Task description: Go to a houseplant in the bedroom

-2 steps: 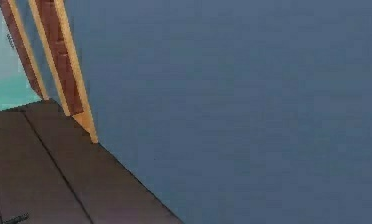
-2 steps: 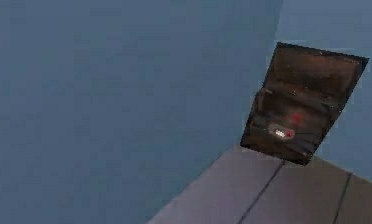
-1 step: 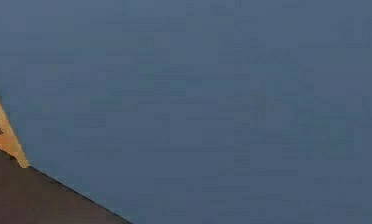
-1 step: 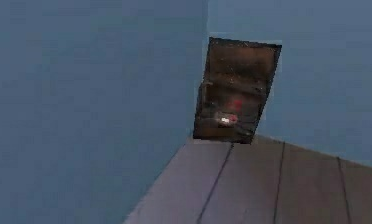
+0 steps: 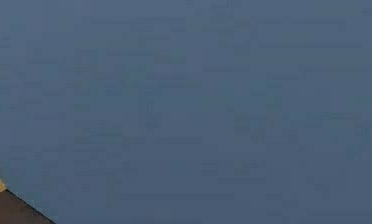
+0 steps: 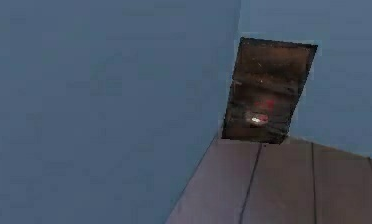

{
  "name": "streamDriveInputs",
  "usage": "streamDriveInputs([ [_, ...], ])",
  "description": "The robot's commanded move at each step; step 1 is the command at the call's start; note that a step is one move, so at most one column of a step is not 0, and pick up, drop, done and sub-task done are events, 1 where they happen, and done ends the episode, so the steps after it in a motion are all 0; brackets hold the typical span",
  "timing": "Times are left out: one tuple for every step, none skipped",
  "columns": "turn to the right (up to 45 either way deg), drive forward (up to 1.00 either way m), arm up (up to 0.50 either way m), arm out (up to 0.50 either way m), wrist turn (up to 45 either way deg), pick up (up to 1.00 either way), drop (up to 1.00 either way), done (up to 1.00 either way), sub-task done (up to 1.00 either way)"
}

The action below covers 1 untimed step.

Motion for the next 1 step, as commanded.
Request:
streamDriveInputs([
  [-45.0,0.0,0.0,0.0,0.0,0.0,0.0,0.0,0.0],
])
